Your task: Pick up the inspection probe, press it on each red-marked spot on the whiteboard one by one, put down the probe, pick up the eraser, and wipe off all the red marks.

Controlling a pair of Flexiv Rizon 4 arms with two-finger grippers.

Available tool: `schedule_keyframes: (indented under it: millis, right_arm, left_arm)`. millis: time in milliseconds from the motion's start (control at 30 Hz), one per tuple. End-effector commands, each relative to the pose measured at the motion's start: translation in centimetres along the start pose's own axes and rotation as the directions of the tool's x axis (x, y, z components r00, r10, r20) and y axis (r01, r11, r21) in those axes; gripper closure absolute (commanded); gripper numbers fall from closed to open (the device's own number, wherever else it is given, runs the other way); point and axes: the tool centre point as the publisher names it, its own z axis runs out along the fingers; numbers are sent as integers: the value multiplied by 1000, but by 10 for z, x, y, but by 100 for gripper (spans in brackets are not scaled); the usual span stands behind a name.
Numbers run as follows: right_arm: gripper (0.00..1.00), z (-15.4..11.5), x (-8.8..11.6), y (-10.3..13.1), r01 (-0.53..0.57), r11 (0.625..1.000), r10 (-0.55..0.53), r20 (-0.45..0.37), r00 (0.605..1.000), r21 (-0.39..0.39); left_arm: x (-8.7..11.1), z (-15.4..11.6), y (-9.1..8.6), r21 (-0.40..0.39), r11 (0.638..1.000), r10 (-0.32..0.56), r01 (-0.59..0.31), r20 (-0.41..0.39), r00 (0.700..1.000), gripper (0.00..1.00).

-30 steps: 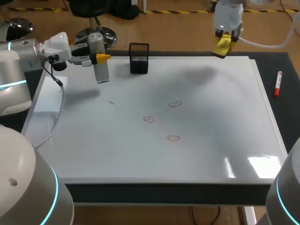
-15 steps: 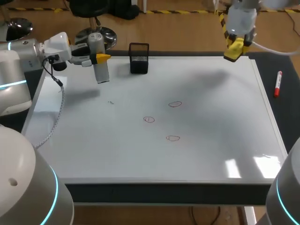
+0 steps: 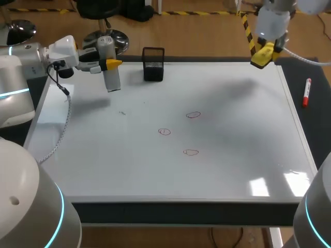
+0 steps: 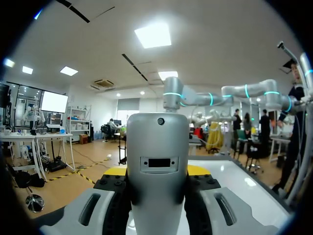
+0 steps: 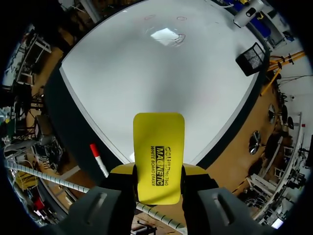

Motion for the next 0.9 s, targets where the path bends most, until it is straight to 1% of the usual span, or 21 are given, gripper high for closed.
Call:
schedule_keyframes:
  millis: [33, 667, 767, 900]
  right_arm:
    - [100, -1, 2, 1, 2, 1000, -2, 1, 1000, 3]
    - [100, -1, 2, 1, 2, 1000, -2, 1, 1000, 3]
    - [100, -1, 2, 1, 2, 1000, -2, 1, 1000, 3]
    - [100, -1, 2, 1, 2, 1000, -2, 1, 1000, 3]
  left_arm:
    - [0, 0, 0, 2, 1000, 2, -2, 1, 1000, 100]
    - [0, 0, 0, 2, 1000, 2, -2, 1, 1000, 100]
    - [6, 7, -7, -6, 1000, 18, -18, -10, 1000, 100]
    - [17, 19, -9, 7, 1000, 26, -25, -36, 999, 100]
